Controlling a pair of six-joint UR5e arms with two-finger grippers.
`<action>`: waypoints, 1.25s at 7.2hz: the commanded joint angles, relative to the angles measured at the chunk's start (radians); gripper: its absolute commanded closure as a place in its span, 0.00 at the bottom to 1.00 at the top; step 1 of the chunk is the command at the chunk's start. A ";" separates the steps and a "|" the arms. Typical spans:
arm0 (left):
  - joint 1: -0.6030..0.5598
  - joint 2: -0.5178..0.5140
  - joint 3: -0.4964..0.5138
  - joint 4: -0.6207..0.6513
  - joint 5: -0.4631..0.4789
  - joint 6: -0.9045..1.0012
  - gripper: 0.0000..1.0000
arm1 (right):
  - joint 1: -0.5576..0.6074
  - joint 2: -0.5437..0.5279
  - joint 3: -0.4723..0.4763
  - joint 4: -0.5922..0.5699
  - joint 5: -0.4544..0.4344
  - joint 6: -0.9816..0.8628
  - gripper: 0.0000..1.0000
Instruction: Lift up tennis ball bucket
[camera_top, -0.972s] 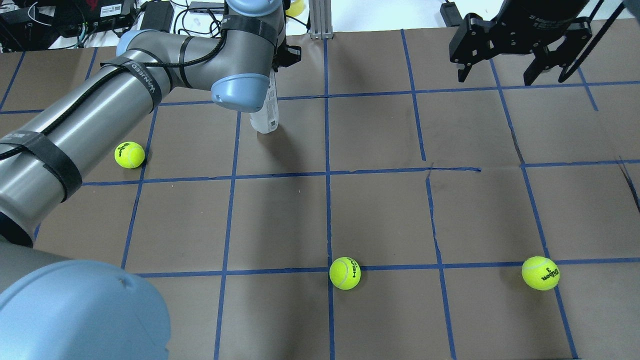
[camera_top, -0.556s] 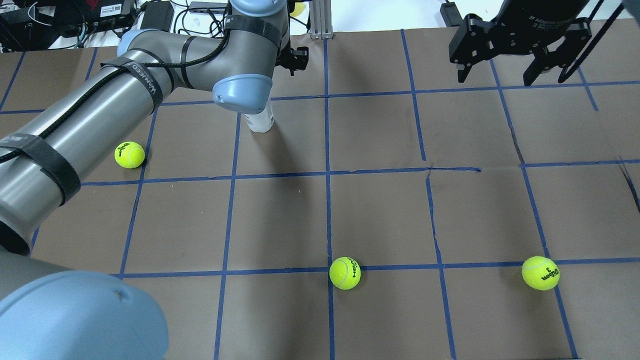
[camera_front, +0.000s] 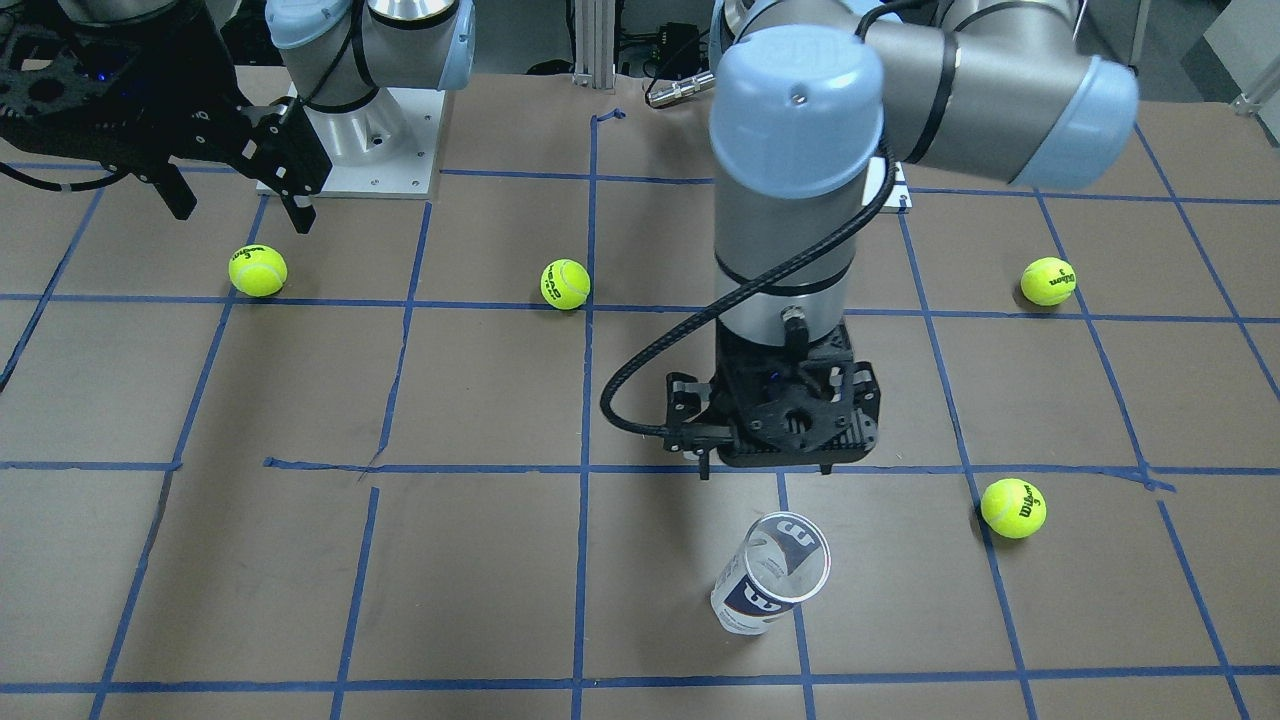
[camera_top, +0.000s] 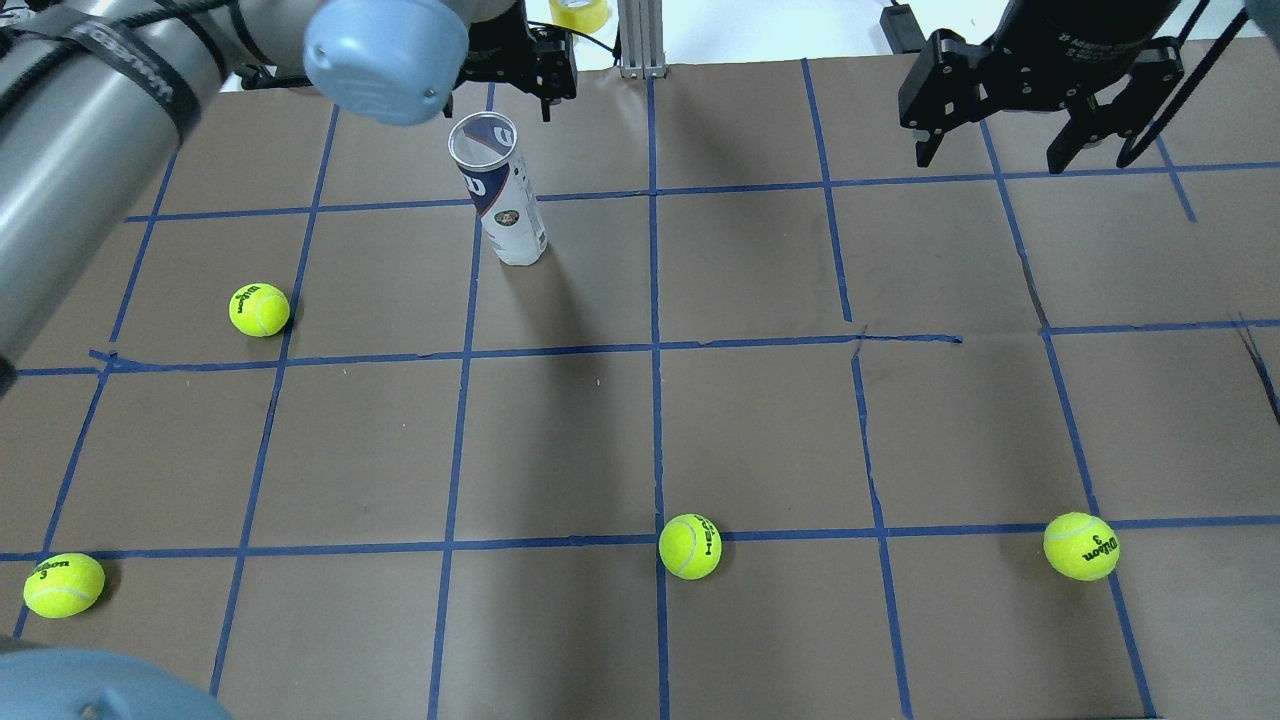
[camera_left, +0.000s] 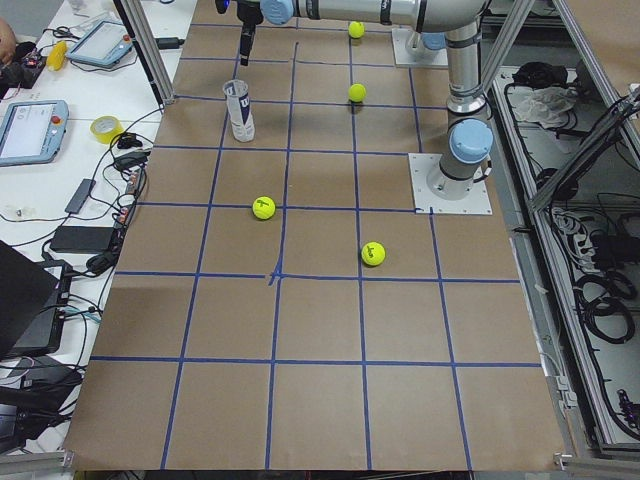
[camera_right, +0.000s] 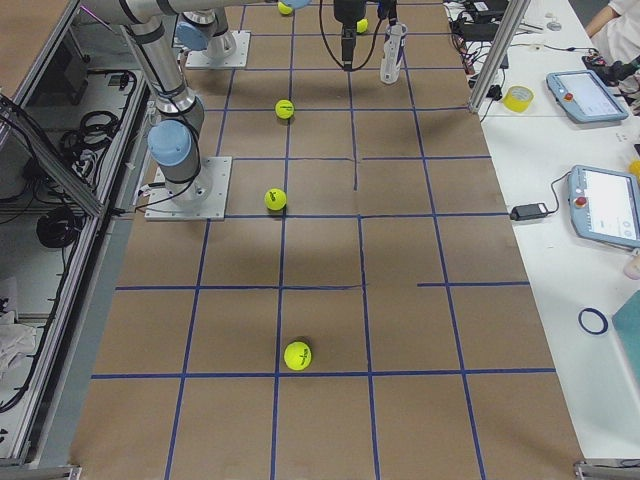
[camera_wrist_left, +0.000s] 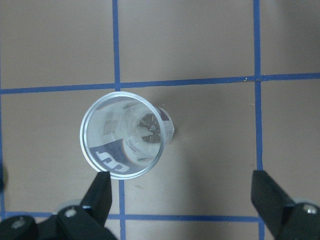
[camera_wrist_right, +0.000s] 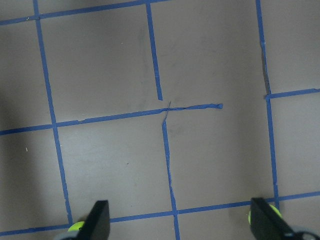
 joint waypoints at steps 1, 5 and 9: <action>0.158 0.076 0.018 -0.120 -0.157 0.009 0.00 | 0.000 0.000 0.000 0.001 0.000 0.000 0.00; 0.290 0.223 -0.123 -0.234 -0.094 0.232 0.00 | 0.000 0.000 0.002 0.001 0.000 -0.002 0.00; 0.301 0.283 -0.221 -0.195 -0.039 0.238 0.00 | 0.000 0.000 0.003 0.002 -0.001 -0.003 0.00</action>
